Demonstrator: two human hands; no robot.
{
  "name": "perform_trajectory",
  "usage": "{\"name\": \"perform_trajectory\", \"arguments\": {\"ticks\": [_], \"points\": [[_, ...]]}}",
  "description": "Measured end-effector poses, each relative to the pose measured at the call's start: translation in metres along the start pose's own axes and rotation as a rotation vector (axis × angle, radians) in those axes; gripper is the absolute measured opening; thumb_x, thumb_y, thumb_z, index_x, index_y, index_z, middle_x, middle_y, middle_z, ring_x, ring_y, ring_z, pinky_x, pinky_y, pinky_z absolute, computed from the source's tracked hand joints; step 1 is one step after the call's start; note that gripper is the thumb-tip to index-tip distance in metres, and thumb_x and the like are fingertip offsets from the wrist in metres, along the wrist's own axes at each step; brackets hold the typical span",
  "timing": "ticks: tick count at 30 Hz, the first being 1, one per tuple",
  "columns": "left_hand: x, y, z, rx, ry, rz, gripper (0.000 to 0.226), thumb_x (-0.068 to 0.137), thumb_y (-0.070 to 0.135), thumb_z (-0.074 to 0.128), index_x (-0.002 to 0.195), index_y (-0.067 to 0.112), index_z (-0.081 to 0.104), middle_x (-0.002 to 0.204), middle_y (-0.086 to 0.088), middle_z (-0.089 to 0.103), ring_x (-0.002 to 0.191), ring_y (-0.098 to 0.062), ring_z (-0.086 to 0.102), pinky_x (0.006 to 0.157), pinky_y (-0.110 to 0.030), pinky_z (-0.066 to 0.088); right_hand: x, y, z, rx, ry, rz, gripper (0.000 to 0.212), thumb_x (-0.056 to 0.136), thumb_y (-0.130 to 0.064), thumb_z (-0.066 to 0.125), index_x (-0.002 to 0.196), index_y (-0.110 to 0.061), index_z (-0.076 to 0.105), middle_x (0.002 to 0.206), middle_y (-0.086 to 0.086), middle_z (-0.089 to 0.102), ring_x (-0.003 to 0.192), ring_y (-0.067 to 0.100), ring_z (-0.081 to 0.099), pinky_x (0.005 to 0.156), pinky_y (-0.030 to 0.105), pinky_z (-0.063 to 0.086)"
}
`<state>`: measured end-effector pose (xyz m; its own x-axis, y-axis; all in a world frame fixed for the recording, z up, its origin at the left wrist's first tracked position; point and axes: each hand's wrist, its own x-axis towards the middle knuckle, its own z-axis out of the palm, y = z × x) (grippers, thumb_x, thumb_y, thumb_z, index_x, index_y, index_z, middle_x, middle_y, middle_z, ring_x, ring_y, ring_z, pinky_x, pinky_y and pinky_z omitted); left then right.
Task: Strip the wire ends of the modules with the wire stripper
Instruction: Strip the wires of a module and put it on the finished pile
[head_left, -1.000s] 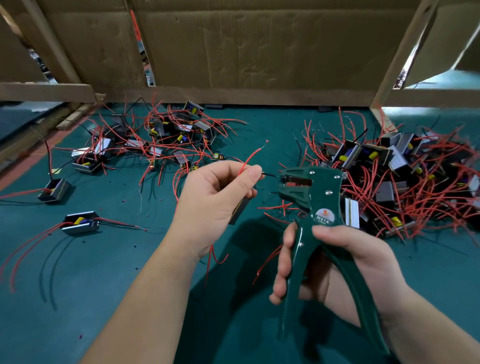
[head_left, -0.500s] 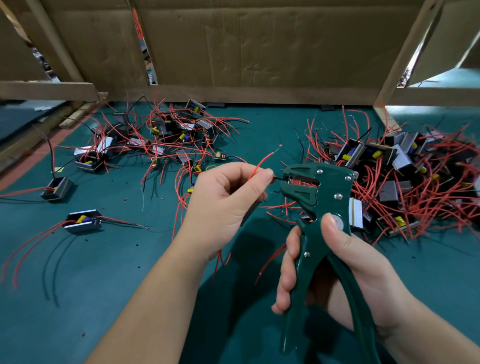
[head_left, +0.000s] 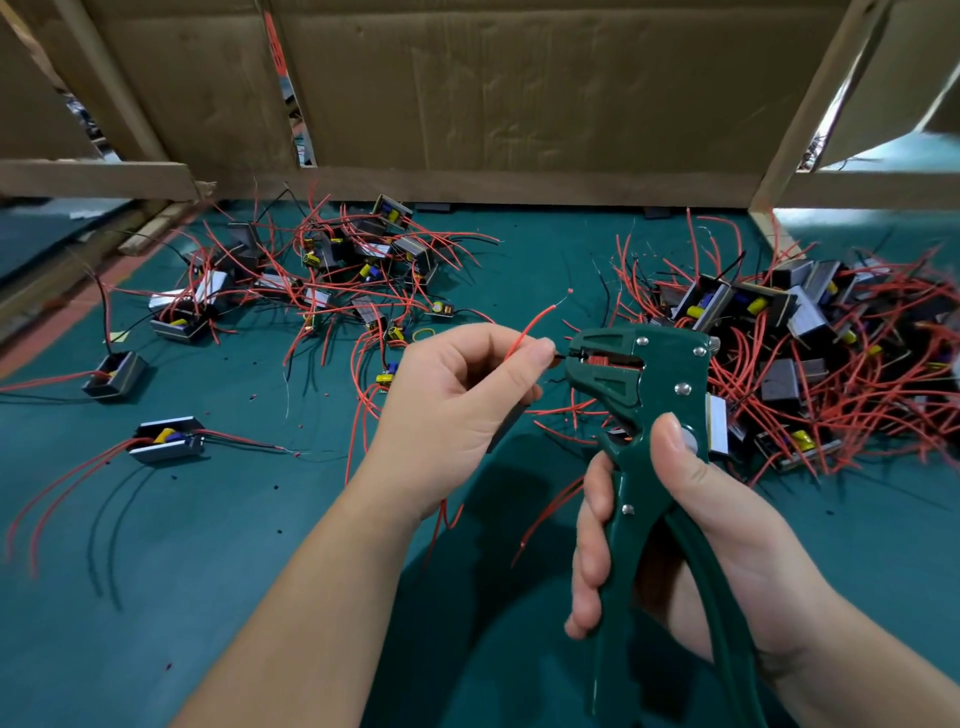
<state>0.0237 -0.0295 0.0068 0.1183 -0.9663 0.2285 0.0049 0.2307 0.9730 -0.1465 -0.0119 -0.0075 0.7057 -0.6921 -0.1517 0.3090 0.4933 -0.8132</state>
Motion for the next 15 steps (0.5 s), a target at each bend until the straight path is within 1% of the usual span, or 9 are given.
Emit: {"name": "perform_trajectory", "arguments": {"ticks": [1, 3, 5, 7, 9, 10, 11, 13, 15], "points": [[0.0, -0.002, 0.0, 0.03, 0.002, 0.01, 0.025, 0.085, 0.035, 0.062, 0.062, 0.027, 0.068, 0.056, 0.006, 0.061, 0.052, -0.004, 0.052, 0.05, -0.012, 0.039, 0.0, 0.0, 0.001, 0.008, 0.009, -0.01, 0.059, 0.059, -0.062, 0.079, 0.07, -0.007, 0.061, 0.06, 0.022, 0.056, 0.051, 0.034, 0.059, 0.056, 0.047, 0.051], [0.0, -0.006, -0.001, 0.047, 0.002, -0.014, 0.029, 0.09, 0.039, 0.052, 0.069, 0.029, 0.07, 0.06, 0.007, 0.063, 0.063, -0.008, 0.058, 0.057, -0.016, 0.044, -0.001, -0.001, 0.002, 0.025, 0.041, -0.025, 0.06, 0.056, -0.061, 0.081, 0.068, -0.007, 0.059, 0.059, 0.022, 0.053, 0.049, 0.033, 0.057, 0.054, 0.045, 0.05], [0.001, -0.008, -0.001, 0.001, -0.049, -0.09, 0.029, 0.087, 0.037, 0.043, 0.079, 0.027, 0.068, 0.064, 0.004, 0.064, 0.064, -0.011, 0.057, 0.054, -0.017, 0.043, -0.002, -0.001, 0.004, 0.037, 0.096, -0.037, 0.062, 0.052, -0.061, 0.082, 0.065, -0.007, 0.056, 0.056, 0.02, 0.05, 0.045, 0.031, 0.054, 0.05, 0.042, 0.048], [0.003, -0.01, -0.001, -0.04, -0.131, -0.199, 0.025, 0.078, 0.027, 0.041, 0.091, 0.025, 0.063, 0.067, 0.004, 0.063, 0.065, -0.012, 0.055, 0.052, -0.019, 0.039, 0.0, -0.002, 0.004, 0.051, 0.181, -0.045, 0.064, 0.05, -0.063, 0.082, 0.061, -0.008, 0.051, 0.051, 0.016, 0.044, 0.038, 0.026, 0.047, 0.045, 0.035, 0.045], [0.005, -0.014, -0.002, -0.026, -0.195, -0.257, 0.04, 0.065, 0.014, 0.042, 0.1, 0.026, 0.058, 0.069, 0.006, 0.063, 0.072, -0.013, 0.055, 0.057, -0.02, 0.04, 0.004, -0.005, 0.002, 0.069, 0.248, -0.035, 0.059, 0.057, -0.061, 0.076, 0.058, -0.01, 0.047, 0.049, 0.013, 0.04, 0.035, 0.023, 0.042, 0.041, 0.031, 0.042], [0.005, -0.015, -0.002, 0.012, -0.211, -0.264, 0.046, 0.062, 0.009, 0.042, 0.102, 0.026, 0.056, 0.071, 0.009, 0.064, 0.073, -0.012, 0.055, 0.057, -0.019, 0.041, 0.006, -0.009, 0.001, 0.083, 0.263, -0.024, 0.053, 0.06, -0.059, 0.069, 0.057, -0.01, 0.049, 0.05, 0.012, 0.042, 0.036, 0.024, 0.043, 0.041, 0.032, 0.043], [0.004, -0.018, -0.002, 0.058, -0.218, -0.271, 0.047, 0.063, 0.006, 0.043, 0.104, 0.027, 0.054, 0.072, 0.011, 0.064, 0.071, -0.011, 0.053, 0.056, -0.018, 0.041, 0.006, -0.013, -0.002, 0.103, 0.268, -0.02, 0.049, 0.061, -0.057, 0.063, 0.059, -0.009, 0.053, 0.053, 0.013, 0.045, 0.04, 0.026, 0.048, 0.042, 0.036, 0.047], [0.002, -0.019, -0.003, 0.13, -0.172, -0.286, 0.043, 0.077, -0.003, 0.044, 0.106, 0.027, 0.052, 0.079, 0.01, 0.063, 0.066, -0.008, 0.051, 0.054, -0.016, 0.041, 0.005, -0.019, -0.007, 0.153, 0.235, -0.041, 0.043, 0.061, -0.049, 0.062, 0.067, -0.006, 0.06, 0.062, 0.018, 0.053, 0.05, 0.033, 0.057, 0.052, 0.044, 0.055], [0.008, -0.024, -0.005, 0.173, -0.011, -0.291, 0.037, 0.087, -0.005, 0.045, 0.102, 0.028, 0.05, 0.084, 0.005, 0.062, 0.064, -0.007, 0.051, 0.058, -0.018, 0.042, 0.001, -0.023, -0.01, 0.166, 0.184, -0.103, 0.04, 0.059, -0.042, 0.068, 0.074, -0.005, 0.064, 0.069, 0.02, 0.056, 0.059, 0.036, 0.061, 0.061, 0.047, 0.057]]}}
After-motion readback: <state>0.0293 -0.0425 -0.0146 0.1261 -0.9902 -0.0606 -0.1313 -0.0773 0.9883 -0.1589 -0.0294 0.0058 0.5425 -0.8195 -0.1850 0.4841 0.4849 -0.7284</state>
